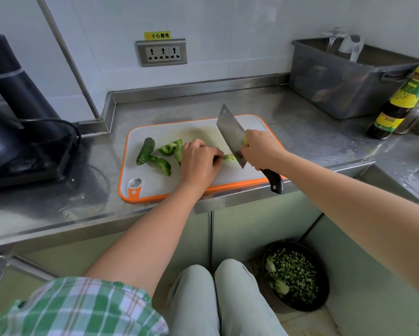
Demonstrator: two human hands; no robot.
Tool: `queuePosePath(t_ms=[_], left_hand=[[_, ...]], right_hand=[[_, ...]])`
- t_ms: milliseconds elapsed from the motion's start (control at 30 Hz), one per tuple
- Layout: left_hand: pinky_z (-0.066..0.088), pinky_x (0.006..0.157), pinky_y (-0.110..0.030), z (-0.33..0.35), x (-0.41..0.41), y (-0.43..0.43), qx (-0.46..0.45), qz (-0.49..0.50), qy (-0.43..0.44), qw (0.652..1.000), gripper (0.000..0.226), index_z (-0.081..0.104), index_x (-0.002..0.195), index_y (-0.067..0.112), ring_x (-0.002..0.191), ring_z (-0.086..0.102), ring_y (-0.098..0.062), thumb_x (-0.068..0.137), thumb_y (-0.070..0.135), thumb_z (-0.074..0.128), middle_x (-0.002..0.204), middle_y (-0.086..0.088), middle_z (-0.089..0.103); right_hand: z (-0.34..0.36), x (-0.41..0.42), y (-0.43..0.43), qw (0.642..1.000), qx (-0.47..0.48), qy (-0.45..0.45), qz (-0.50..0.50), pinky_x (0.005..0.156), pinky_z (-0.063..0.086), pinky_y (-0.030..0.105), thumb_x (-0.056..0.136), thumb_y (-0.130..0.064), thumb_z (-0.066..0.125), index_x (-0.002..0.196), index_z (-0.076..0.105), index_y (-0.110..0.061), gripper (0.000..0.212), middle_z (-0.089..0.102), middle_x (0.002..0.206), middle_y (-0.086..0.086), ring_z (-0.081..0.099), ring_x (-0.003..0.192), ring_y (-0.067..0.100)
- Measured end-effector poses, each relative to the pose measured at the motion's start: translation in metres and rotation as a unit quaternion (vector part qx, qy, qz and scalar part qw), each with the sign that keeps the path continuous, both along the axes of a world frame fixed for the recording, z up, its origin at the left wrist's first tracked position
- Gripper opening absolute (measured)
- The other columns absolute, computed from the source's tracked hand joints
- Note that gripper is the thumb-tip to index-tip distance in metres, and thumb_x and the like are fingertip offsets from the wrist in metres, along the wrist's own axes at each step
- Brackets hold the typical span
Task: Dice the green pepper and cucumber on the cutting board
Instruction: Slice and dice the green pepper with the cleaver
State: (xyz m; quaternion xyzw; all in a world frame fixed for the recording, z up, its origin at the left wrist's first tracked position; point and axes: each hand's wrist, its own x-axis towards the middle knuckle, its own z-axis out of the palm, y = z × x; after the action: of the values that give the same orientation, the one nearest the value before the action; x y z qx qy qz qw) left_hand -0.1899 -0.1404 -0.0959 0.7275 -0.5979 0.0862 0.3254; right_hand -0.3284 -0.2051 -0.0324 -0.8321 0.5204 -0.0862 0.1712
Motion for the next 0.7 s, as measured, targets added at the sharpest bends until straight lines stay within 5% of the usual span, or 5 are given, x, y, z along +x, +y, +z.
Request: queuePosePath(t_ms=[400, 700], left_hand=[[0.030, 0.073, -0.034, -0.007, 0.004, -0.001, 0.007, 0.008, -0.062, 0.998, 0.006, 0.079, 0.075, 0.025, 0.080, 0.052, -0.030, 0.069, 0.025, 0.080, 0.064, 0.001, 0.064], [0.029, 0.077, -0.035, -0.011, 0.007, -0.003, 0.001, -0.004, -0.039, 0.999, 0.011, 0.079, 0.085, 0.023, 0.086, 0.052, -0.030, 0.075, 0.019, 0.077, 0.071, -0.002, 0.067]], right_hand=[[-0.004, 0.013, 0.011, 0.998, 0.009, 0.065, 0.017, 0.042, 0.036, 0.023, 0.086, -0.002, 0.042, 0.091, 0.044, -0.005, 0.006, 0.051, 0.066, 0.008, 0.052, 0.045, 0.020], [0.010, 0.002, 0.006, 1.000, 0.019, 0.003, 0.003, 0.043, 0.040, 0.024, 0.088, -0.003, 0.039, 0.091, 0.043, -0.004, 0.005, 0.056, 0.072, 0.015, 0.052, 0.043, 0.023]])
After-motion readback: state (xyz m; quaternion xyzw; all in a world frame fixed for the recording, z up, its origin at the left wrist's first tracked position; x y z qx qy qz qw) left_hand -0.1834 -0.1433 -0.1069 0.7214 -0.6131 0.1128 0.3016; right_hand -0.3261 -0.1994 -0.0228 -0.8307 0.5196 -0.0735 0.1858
